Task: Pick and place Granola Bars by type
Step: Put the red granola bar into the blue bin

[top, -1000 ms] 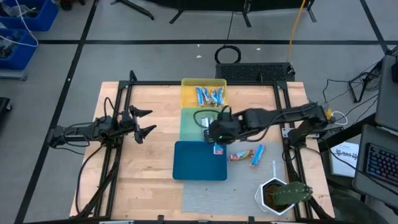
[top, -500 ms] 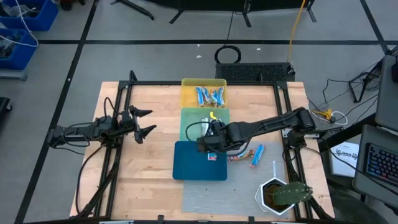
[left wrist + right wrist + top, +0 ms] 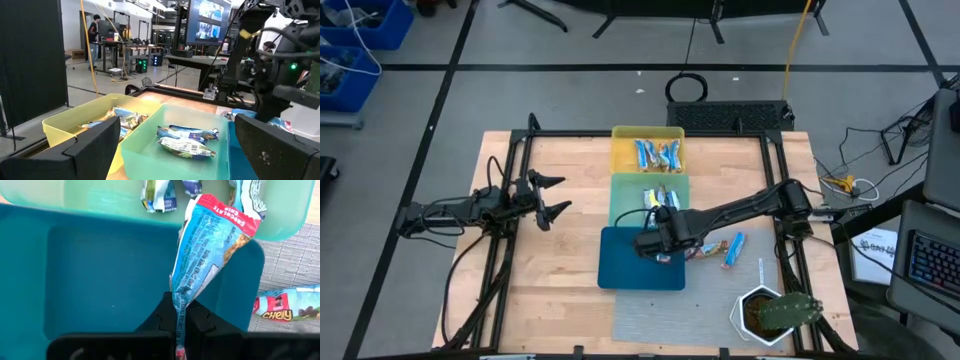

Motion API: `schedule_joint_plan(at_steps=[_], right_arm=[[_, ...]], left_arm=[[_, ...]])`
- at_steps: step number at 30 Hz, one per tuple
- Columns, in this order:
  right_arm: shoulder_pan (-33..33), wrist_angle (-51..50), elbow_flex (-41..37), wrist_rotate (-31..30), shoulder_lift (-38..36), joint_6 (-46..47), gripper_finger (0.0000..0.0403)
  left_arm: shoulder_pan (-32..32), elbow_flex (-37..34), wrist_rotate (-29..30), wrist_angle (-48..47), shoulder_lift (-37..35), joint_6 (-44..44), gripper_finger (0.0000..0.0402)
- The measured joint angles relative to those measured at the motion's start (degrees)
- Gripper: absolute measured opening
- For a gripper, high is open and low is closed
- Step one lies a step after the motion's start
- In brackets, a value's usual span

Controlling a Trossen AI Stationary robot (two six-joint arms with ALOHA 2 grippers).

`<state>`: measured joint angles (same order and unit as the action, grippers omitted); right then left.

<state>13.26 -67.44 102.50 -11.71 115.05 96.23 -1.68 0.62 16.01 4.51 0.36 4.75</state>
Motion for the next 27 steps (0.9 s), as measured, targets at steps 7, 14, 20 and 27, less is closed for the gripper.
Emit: schedule_joint_plan(at_steps=[7, 14, 20, 27], right_arm=[[1.2, 2.3, 0.0, 1.9, 2.7, 0.7, 0.0], [3.6, 4.3, -0.1, 3.1, 5.5, 4.8, 0.0], [4.5, 3.8, -0.1, 5.2, 7.2, 6.2, 0.0], [4.4, 3.6, -2.1, 7.1, 7.0, 6.8, 0.0]], left_arm=[[0.0, 0.0, 0.0, 0.0, 0.0, 0.0, 0.0392], [0.0, 0.0, 0.0, 0.0, 0.0, 0.0, 0.0392], [0.0, 0.0, 0.0, 0.0, 0.0, 0.0, 0.0392], [0.0, 0.0, 0.0, 0.0, 0.0, 0.0, 0.0392]])
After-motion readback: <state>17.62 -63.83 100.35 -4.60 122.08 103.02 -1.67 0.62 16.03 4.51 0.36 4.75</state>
